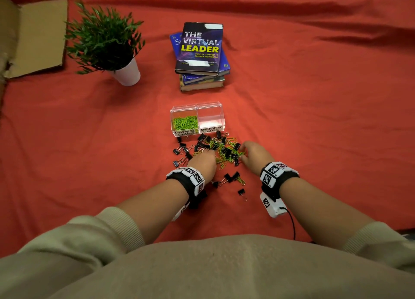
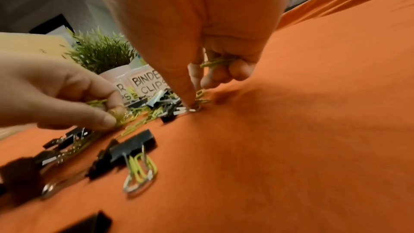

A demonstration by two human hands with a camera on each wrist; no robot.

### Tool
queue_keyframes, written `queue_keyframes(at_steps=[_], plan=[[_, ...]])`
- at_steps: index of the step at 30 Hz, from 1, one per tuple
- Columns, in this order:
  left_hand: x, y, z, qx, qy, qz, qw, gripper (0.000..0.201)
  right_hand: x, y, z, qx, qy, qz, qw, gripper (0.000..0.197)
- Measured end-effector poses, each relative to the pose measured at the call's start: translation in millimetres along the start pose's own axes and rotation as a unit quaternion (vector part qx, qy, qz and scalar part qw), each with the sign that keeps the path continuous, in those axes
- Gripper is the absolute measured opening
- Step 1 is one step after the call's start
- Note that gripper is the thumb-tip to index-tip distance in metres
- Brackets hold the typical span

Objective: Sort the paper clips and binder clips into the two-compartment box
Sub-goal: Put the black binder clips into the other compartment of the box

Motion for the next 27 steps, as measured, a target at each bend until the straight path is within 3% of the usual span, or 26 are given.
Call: queue_keyframes(at_steps=[6,12,15,19,23,27], plan=[[-20.8,11.6,-11.4,-0.002,-0.039,-0.104,0.994,0.021,12.3,4.7,-6.1,-0.022,0.007,-0.005,1.000,0.016],[-71.6,32.6,-4.1,-0.021,-0.086,-0.137,0.987,0.018,18.5,19.8,-16.5,-0.056,0.080,-0.036,0.995,0.009],[-98.2,55.6,14.1,-0.051,-0.094,-0.114,0.988,0.017,12.7,24.7,-19.2,-0.048,0.109,-0.025,0.993,0.008],[-114.3,82.0,38.3,-0.071,-0.056,-0.026,0.996,0.027,-7.8,43.1,-20.1,-0.060,0.125,0.007,0.990,0.012],[-113.4,87.3,51.0,-0.049,-0.024,0.052,0.997,0.030,-29.5,69.0,-18.8,-0.066,0.141,0.038,0.987,0.012],[-110.0,84.5,51.4,-0.017,-0.031,0.044,0.998,0.031,-48.3,97.4,-10.3,-0.065,0.147,0.076,0.984,0.014]])
Point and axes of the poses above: each hand's wrist, its own z-axis towards the middle knuckle, its own x-axis out of the palm, y = z × x, the point moved 10 cm from there along z, towards the middle knuckle, and after that the axes turned 9 degrees about x, right-handed, at the moved point
